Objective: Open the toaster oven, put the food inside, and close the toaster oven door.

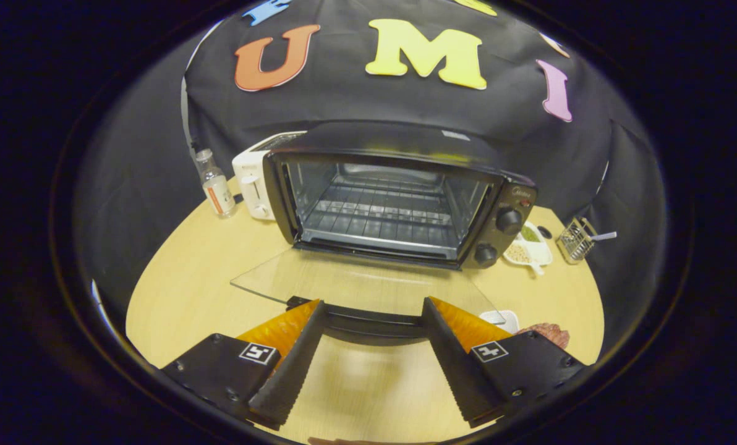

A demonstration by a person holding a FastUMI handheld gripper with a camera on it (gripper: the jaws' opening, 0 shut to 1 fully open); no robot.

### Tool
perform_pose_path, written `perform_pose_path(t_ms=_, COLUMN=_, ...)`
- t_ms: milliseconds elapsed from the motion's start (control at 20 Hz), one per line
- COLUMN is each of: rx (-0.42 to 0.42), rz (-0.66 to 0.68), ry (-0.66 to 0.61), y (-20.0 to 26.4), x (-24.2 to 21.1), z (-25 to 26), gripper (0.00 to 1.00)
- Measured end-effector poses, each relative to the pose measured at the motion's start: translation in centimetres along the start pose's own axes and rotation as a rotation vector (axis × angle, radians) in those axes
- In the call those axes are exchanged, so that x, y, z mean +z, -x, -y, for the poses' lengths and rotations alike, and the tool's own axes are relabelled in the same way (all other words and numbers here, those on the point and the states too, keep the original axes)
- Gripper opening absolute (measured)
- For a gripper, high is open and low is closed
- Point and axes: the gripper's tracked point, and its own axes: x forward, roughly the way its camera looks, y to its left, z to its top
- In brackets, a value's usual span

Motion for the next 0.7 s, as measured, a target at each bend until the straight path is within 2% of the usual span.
perform_pose_path(t_ms=300, rx=0.065, rz=-0.142, ry=-0.035, y=-4.0, x=-5.1, z=-0.8, gripper=0.99)
perform_pose_path(t_ms=450, rx=0.056, rz=-0.088, ry=-0.028, y=-5.1, x=-3.8, z=0.0, gripper=0.99)
perform_pose_path(t_ms=700, rx=0.090, rz=-0.085, ry=-0.032, y=-4.7, x=-4.0, z=-0.4, gripper=0.99)
